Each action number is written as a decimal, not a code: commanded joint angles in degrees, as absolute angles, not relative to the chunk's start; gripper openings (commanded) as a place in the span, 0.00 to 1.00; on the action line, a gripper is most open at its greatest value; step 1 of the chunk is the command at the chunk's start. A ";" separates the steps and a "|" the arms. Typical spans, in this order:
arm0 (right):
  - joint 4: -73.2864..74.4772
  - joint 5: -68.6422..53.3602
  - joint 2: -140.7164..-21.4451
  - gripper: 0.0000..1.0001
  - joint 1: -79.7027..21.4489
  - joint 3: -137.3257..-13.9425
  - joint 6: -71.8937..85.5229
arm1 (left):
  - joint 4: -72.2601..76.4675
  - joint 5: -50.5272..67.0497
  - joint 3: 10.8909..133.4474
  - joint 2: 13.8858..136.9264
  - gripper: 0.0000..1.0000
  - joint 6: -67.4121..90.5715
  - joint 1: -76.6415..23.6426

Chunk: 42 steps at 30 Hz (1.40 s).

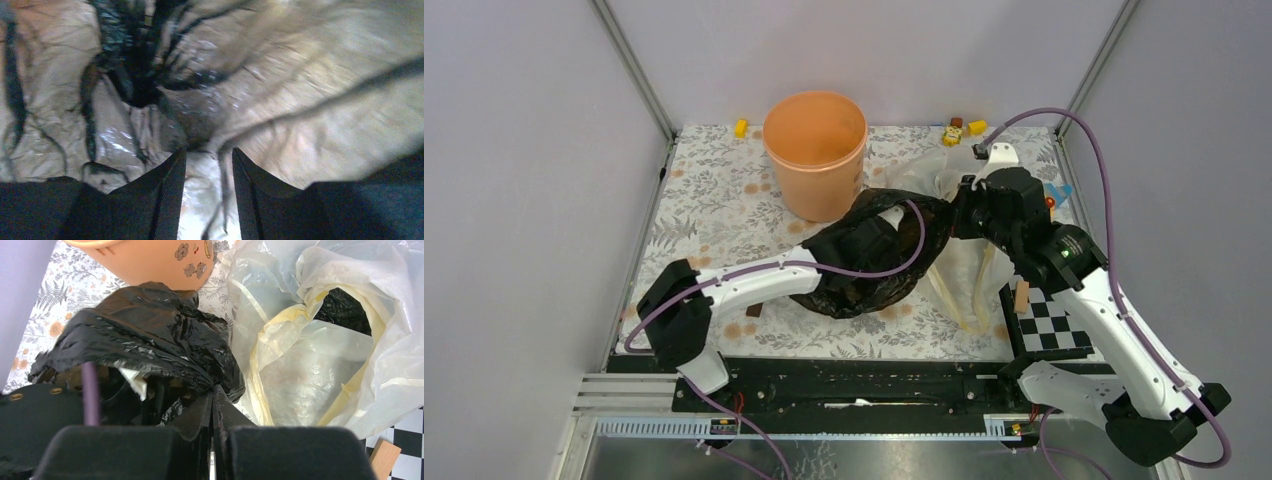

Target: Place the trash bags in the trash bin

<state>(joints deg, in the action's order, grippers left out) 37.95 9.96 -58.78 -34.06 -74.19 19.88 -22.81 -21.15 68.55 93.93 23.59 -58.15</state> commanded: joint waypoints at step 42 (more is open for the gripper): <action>31.99 11.98 -68.33 0.00 -33.83 -76.20 17.11 | -32.12 -3.40 49.57 56.19 0.78 29.87 -35.38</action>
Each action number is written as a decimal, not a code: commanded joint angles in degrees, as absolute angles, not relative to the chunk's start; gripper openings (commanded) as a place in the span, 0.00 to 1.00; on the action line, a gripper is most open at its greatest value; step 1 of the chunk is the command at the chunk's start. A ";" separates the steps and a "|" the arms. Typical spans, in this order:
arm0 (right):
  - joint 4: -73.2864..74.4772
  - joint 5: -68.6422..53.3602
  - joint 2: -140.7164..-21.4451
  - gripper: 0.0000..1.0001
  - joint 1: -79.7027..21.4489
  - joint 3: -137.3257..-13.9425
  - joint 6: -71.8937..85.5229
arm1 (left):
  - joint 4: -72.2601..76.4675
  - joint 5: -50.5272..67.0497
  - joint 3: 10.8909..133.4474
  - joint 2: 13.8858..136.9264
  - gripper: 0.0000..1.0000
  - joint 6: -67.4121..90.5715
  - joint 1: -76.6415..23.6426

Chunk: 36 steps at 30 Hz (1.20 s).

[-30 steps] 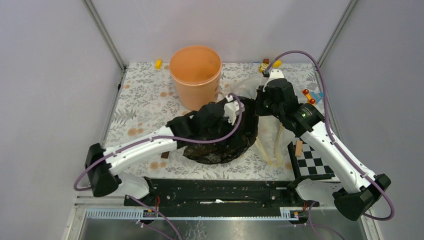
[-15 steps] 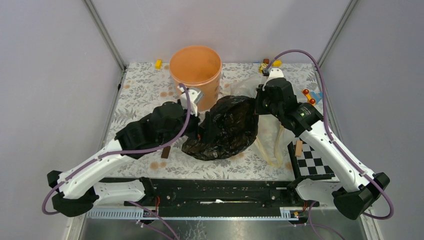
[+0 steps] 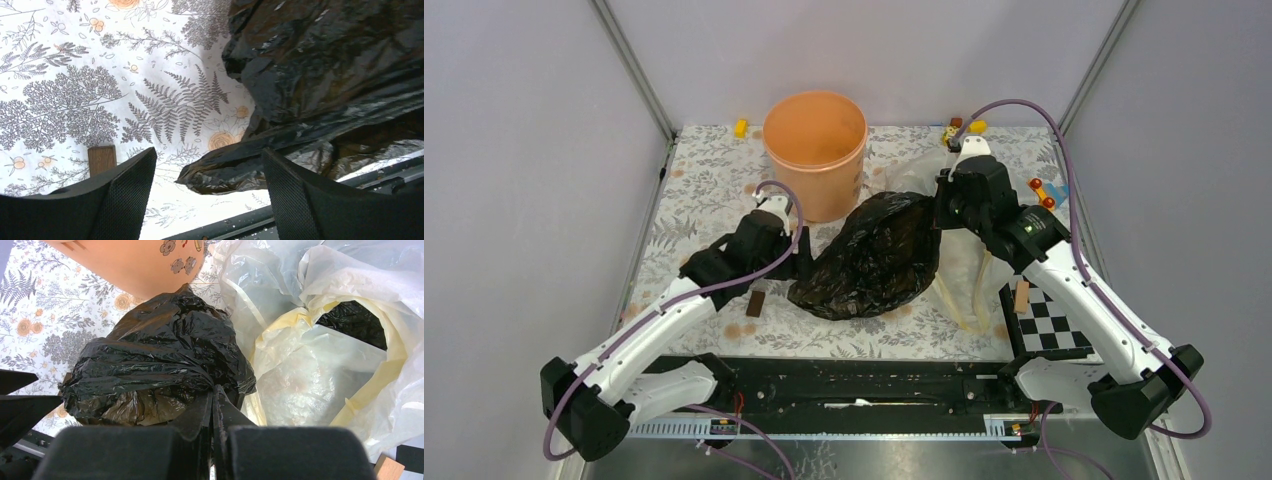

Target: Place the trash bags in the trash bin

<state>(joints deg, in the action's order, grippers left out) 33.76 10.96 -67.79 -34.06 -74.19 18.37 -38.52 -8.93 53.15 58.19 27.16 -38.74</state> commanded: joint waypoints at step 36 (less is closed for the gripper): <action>30.85 12.06 -72.25 0.00 -33.41 -76.46 16.36 | -12.39 4.57 19.01 30.03 0.75 52.82 -32.07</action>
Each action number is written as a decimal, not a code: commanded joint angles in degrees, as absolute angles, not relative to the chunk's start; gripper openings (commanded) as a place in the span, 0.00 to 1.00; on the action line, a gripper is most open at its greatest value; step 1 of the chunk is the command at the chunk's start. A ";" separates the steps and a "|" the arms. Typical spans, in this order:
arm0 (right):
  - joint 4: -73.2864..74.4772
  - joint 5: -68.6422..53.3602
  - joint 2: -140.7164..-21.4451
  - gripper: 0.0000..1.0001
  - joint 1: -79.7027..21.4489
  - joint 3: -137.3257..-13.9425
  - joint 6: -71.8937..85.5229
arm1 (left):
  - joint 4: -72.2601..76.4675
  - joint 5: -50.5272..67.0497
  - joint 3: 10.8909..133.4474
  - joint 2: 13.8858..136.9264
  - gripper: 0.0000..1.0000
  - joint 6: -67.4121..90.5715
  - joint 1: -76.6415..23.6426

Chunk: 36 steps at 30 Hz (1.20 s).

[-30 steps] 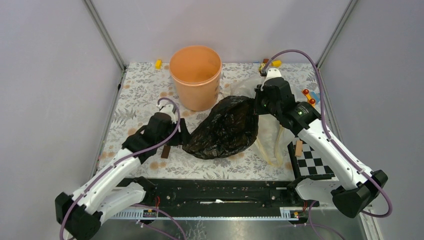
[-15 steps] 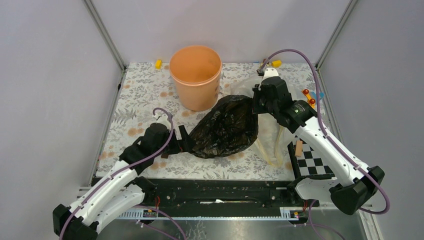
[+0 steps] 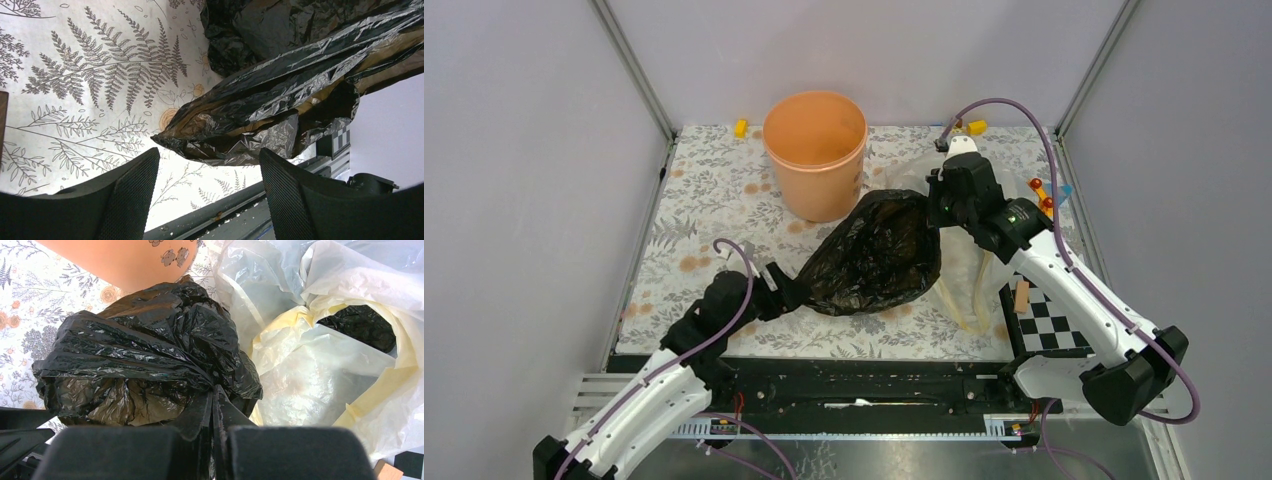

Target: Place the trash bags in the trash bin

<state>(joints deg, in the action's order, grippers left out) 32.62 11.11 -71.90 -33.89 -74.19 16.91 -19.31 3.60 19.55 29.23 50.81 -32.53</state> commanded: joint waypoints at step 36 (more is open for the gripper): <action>36.61 11.65 -71.06 0.00 -33.33 -96.59 13.55 | -16.03 13.09 48.59 45.25 0.00 38.60 -28.38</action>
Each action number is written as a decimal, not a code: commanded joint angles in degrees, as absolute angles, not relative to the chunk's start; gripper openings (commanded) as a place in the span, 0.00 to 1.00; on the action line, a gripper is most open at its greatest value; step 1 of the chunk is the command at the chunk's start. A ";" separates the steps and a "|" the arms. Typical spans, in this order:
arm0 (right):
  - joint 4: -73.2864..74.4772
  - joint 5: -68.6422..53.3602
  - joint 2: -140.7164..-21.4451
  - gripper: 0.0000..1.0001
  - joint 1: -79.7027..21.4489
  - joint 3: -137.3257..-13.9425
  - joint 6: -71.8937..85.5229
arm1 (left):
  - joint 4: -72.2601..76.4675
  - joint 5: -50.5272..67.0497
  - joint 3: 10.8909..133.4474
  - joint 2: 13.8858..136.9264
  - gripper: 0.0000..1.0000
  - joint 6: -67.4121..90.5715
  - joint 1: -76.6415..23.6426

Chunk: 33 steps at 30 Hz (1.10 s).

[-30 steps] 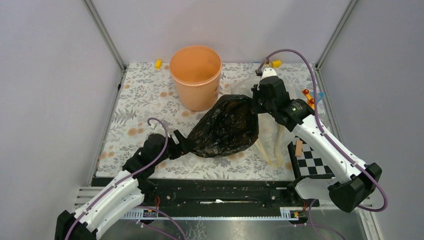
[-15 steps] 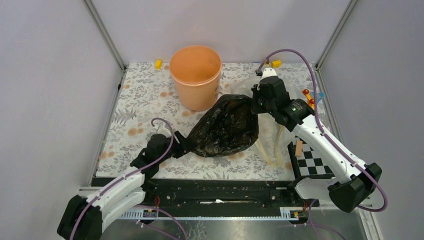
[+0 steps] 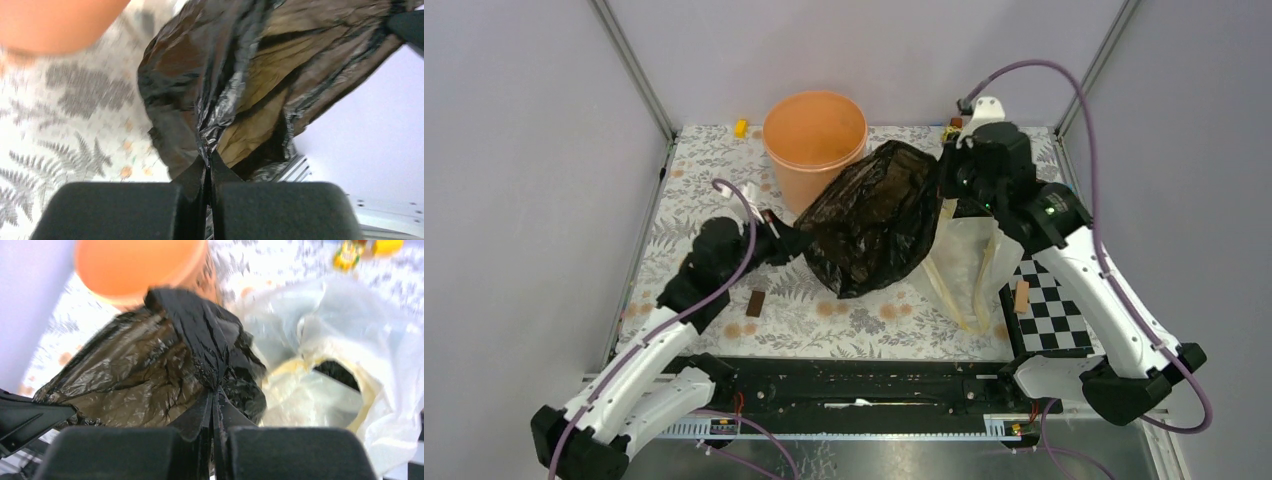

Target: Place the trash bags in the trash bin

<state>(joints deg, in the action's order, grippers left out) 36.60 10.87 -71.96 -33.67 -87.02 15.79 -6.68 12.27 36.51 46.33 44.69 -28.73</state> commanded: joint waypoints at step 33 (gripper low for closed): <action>9.48 -5.09 -107.52 0.00 -33.36 -142.36 17.61 | -23.10 -2.07 119.86 88.79 0.00 26.40 -6.56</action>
